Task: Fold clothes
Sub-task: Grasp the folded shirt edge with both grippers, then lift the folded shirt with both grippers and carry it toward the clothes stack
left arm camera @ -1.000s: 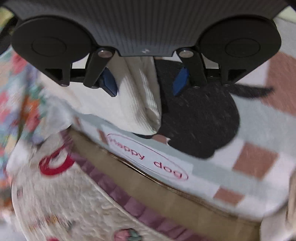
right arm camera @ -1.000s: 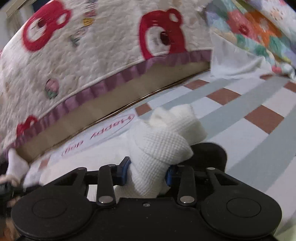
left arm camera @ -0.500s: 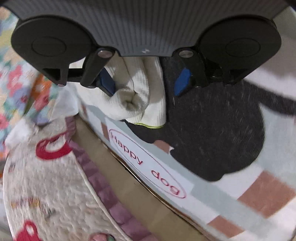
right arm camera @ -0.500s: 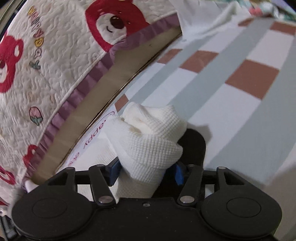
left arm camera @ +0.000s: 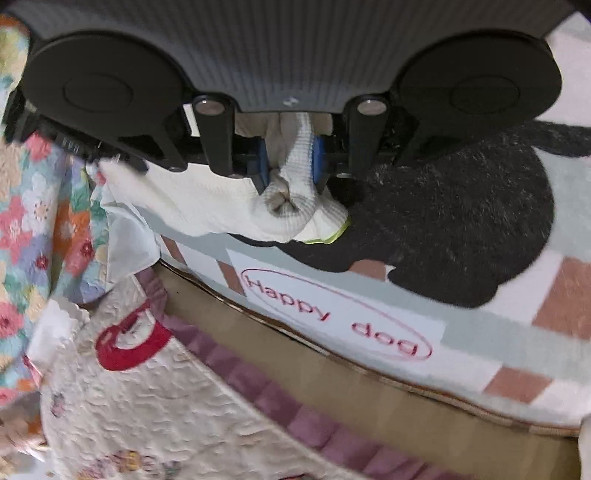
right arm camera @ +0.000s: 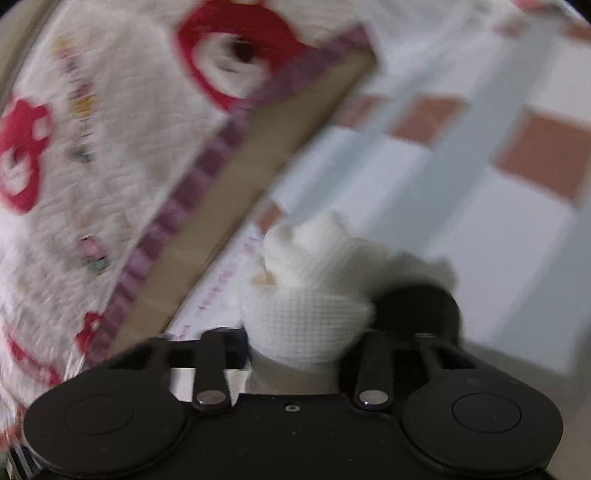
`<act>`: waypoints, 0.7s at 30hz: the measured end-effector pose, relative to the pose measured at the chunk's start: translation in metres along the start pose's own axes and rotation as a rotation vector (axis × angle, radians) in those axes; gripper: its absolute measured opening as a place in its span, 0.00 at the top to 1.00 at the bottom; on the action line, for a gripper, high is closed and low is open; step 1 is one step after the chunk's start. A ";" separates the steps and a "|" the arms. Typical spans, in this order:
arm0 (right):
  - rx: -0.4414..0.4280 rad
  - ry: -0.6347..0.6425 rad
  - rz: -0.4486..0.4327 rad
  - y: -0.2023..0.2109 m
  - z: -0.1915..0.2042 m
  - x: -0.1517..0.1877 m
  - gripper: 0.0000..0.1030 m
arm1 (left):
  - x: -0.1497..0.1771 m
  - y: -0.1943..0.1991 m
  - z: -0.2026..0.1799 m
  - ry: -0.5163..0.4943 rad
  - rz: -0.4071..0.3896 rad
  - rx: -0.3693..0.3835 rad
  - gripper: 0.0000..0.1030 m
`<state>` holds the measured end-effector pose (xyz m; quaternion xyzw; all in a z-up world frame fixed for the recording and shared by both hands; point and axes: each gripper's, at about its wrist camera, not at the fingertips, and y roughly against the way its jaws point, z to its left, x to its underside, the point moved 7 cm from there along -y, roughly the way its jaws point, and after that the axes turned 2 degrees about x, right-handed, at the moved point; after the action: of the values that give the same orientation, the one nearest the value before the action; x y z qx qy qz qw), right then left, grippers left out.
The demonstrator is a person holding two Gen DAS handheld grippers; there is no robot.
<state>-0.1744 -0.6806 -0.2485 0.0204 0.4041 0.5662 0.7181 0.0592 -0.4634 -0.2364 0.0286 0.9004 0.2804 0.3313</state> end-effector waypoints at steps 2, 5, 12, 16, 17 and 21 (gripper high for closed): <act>0.010 0.087 -0.004 0.000 0.007 -0.006 0.64 | 0.004 0.002 0.004 0.045 0.006 0.024 0.74; 0.019 0.058 0.032 -0.006 -0.004 -0.005 0.59 | 0.006 -0.006 0.018 0.124 0.022 0.045 0.57; -0.025 -0.065 0.062 -0.017 -0.026 0.001 0.36 | 0.010 -0.032 0.025 0.275 0.067 0.138 0.43; -0.033 -0.011 0.066 -0.020 -0.015 -0.004 0.63 | 0.008 -0.026 0.007 0.183 0.021 0.092 0.70; -0.047 0.005 0.061 -0.019 -0.009 -0.008 0.65 | 0.006 -0.023 0.002 0.148 0.009 0.077 0.72; -0.066 0.089 0.027 -0.011 0.019 -0.028 0.68 | -0.003 -0.004 -0.014 0.092 -0.005 0.077 0.76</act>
<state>-0.1551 -0.6993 -0.2257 -0.0228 0.4163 0.5893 0.6920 0.0534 -0.4741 -0.2283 0.0262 0.9250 0.2455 0.2888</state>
